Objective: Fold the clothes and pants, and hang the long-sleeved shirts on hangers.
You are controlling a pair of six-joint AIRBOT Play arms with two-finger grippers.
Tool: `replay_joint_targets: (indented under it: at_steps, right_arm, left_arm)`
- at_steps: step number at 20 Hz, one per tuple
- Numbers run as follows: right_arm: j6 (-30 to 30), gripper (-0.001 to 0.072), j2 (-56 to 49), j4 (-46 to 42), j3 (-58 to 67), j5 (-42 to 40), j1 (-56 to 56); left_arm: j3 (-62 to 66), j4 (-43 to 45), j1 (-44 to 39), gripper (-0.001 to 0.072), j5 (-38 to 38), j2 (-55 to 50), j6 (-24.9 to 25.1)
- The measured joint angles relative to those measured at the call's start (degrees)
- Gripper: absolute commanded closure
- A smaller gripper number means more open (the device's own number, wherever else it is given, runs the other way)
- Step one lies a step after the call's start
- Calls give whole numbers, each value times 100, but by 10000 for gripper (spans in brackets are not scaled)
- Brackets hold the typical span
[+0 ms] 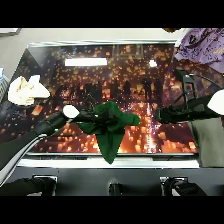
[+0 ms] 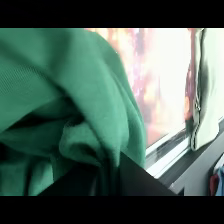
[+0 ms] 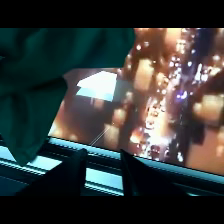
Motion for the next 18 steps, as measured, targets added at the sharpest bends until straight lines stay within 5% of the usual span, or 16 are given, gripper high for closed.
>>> replay_joint_targets:
  at_steps: [1,2,7,12,14,18]
  right_arm:
    - [66,204,44,-24,0,26,0]
    - [96,172,72,-48,0,72,0]
    - [404,172,133,-184,-17,92,-70]
    - [837,160,-136,420,-710,-833,-887]
    - [492,87,-531,1119,-1113,-1259,-1154]
    - [-498,87,-1641,2155,-1495,-2087,-1355]
  left_arm:
    - [7,-57,-26,129,90,-96,-63]
    - [11,-87,33,128,105,-138,-81]
    - [22,153,1346,80,-535,350,249]
    - [22,662,3095,86,-1545,968,378]
    - [22,743,3587,86,-1915,1069,398]
    - [22,796,4081,88,-2503,1154,400]
